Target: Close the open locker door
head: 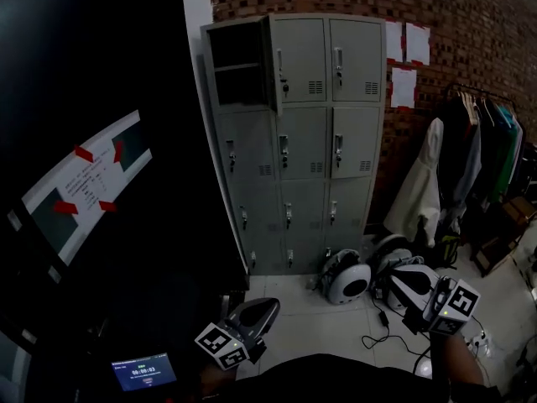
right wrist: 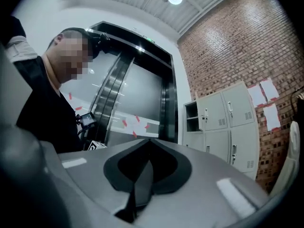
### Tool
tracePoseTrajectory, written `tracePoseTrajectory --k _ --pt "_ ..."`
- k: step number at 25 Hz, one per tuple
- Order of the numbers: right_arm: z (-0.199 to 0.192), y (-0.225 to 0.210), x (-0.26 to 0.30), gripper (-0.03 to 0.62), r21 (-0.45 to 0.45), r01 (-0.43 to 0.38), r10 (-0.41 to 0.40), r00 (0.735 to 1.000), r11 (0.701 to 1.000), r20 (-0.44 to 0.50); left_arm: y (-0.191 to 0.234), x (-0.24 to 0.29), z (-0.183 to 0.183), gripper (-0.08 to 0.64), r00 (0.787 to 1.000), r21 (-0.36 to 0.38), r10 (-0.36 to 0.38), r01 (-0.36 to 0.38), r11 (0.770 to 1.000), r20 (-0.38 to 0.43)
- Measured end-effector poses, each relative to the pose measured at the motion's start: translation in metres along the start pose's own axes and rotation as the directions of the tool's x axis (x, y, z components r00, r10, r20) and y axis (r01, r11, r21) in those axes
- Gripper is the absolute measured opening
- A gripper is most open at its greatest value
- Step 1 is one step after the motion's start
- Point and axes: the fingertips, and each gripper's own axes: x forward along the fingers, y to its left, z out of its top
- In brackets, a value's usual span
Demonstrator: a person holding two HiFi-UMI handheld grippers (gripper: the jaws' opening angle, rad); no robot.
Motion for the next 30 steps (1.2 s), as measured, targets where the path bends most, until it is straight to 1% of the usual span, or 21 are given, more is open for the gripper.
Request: tracePoseTrajectory --k 2,5,9,12,14,17,20,23,25,27,28,30 --pt "0.0 -0.021 0.031 0.006 -0.001 0.016 -0.016 1.0 1.0 0.004 0.038 0.013 0.008 0.002 1.0 0.009 -0.009 0.009 1.0 -0.002" --pt "-0.006 -0.053 0.066 0.006 0.0 0.016 -0.016 1.0 1.0 0.004 0.085 0.041 0.016 0.002 1.0 0.035 -0.011 0.011 0.999 0.0" --pt "-0.03 -0.104 0.095 0.006 0.014 0.002 -0.002 1.0 1.0 0.008 0.136 0.093 0.014 0.002 1.0 0.104 -0.014 0.015 0.995 -0.01" --pt "-0.042 -0.15 0.114 0.006 0.013 -0.041 0.041 0.999 0.999 0.026 0.175 0.145 0.017 0.002 1.0 0.166 0.011 -0.01 0.986 -0.004" --pt "-0.044 -0.18 0.126 0.005 0.0 -0.086 0.086 0.996 0.996 0.033 0.204 0.186 0.028 0.002 0.999 0.219 0.047 -0.048 0.975 0.011" --pt "-0.048 -0.238 0.138 0.006 -0.011 -0.126 0.127 0.991 0.992 0.032 0.247 0.255 0.051 0.002 0.994 0.305 0.108 -0.112 0.946 0.029" --pt "-0.049 -0.295 0.148 0.006 0.002 -0.157 0.157 0.987 0.988 0.032 0.282 0.325 0.085 0.002 0.99 0.375 0.129 -0.138 0.917 0.049" --pt "-0.053 -0.341 0.157 0.006 0.003 -0.144 0.144 0.989 0.99 0.036 0.317 0.391 0.12 0.002 0.989 0.434 0.131 -0.147 0.889 0.067" --pt "-0.057 -0.363 0.162 0.006 0.007 -0.126 0.126 0.992 0.992 0.034 0.347 0.427 0.14 0.002 0.987 0.45 0.139 -0.158 0.879 0.075" --pt "-0.064 -0.383 0.166 0.006 0.012 -0.092 0.091 0.996 0.996 0.023 0.374 0.452 0.162 0.002 0.983 0.467 0.158 -0.183 0.865 0.092" --pt "-0.066 -0.392 0.169 0.006 0.016 -0.071 0.071 0.997 0.997 0.018 0.385 0.46 0.174 0.002 0.981 0.47 0.166 -0.196 0.861 0.104" --pt "-0.07 -0.406 0.177 0.006 0.019 -0.037 0.037 0.999 0.999 0.012 0.405 0.469 0.192 0.002 0.978 0.457 0.173 -0.209 0.865 0.119"
